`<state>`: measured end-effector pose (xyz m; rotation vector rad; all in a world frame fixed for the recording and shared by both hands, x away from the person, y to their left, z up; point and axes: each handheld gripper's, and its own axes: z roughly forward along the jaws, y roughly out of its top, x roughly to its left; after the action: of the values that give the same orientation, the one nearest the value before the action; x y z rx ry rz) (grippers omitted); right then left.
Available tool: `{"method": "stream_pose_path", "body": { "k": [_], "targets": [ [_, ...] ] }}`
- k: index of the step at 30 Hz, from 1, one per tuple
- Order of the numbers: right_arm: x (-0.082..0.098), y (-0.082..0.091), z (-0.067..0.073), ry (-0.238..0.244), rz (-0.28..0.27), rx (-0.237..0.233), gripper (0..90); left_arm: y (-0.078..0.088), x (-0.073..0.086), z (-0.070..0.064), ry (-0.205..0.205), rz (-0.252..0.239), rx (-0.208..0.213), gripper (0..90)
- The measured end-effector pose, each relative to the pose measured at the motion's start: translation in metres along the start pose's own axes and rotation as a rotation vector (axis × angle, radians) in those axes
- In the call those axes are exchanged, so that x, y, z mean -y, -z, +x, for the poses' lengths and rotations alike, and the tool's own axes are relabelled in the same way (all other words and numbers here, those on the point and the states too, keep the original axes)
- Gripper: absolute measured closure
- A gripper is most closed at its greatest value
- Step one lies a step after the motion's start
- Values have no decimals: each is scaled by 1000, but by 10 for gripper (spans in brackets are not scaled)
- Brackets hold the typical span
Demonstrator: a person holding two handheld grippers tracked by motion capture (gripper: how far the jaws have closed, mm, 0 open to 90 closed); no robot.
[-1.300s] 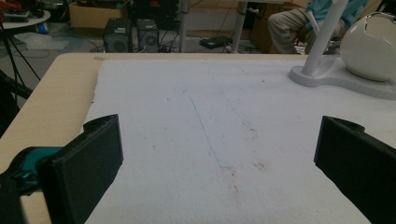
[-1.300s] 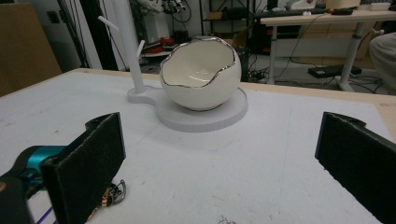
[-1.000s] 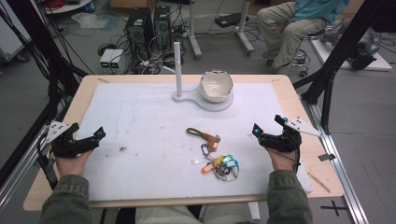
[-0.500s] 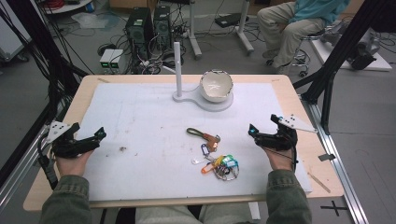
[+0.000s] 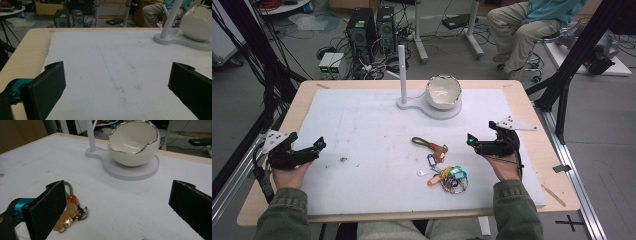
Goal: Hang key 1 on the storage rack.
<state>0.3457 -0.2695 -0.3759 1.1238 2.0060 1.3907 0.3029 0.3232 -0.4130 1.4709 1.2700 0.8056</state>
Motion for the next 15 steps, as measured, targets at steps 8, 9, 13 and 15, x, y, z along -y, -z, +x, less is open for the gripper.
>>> {"method": "stream_pose_path", "body": {
  "k": [8, 9, 13, 15],
  "targets": [
    [-16, -21, 11, 27, 100, -62, 7, 0, 0, 0, -4, 5, -2, 17],
    [-16, -21, 11, 27, 100, -62, 7, 0, 0, 0, -4, 5, -2, 17],
    [-26, -33, 17, 44, 143, -71, 7, 0, 1, 0, 1, 4, -1, 17],
    [-29, -37, 18, 47, 152, -78, 7, 0, 1, 0, 2, 4, -1, 17]
  ]
}}
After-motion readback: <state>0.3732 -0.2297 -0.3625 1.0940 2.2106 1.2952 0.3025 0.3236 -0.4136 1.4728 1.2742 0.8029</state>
